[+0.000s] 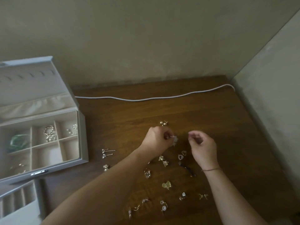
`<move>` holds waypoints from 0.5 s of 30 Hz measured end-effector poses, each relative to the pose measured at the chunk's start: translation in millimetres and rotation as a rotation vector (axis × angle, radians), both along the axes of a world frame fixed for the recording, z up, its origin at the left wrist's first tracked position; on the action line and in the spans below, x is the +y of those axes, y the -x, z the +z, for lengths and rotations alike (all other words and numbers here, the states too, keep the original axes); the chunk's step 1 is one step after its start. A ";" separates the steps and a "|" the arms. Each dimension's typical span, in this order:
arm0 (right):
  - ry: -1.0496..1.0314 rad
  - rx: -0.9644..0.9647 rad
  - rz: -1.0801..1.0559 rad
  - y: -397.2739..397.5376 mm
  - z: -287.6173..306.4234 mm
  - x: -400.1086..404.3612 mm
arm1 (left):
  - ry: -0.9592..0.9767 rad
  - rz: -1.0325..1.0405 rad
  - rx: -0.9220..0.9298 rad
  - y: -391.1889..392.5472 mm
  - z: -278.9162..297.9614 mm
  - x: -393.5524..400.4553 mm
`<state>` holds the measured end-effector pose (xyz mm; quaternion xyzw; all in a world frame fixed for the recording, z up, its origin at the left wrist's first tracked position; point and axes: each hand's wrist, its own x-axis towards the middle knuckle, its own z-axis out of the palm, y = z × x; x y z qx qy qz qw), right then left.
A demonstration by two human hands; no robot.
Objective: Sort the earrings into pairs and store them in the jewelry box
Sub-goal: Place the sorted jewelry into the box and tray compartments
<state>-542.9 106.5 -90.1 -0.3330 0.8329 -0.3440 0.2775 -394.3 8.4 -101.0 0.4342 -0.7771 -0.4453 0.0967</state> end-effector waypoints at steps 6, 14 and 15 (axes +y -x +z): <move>0.331 -0.666 -0.094 -68.6 24.1 -35.6 | 0.044 -0.121 0.113 -61.0 64.0 -23.8; 0.206 -1.226 0.208 -200.6 41.5 -84.8 | 0.161 -0.112 0.017 -217.4 101.3 -56.8; 0.169 -1.223 0.255 -218.1 44.0 -88.8 | 0.134 -0.083 0.009 -237.4 100.2 -61.4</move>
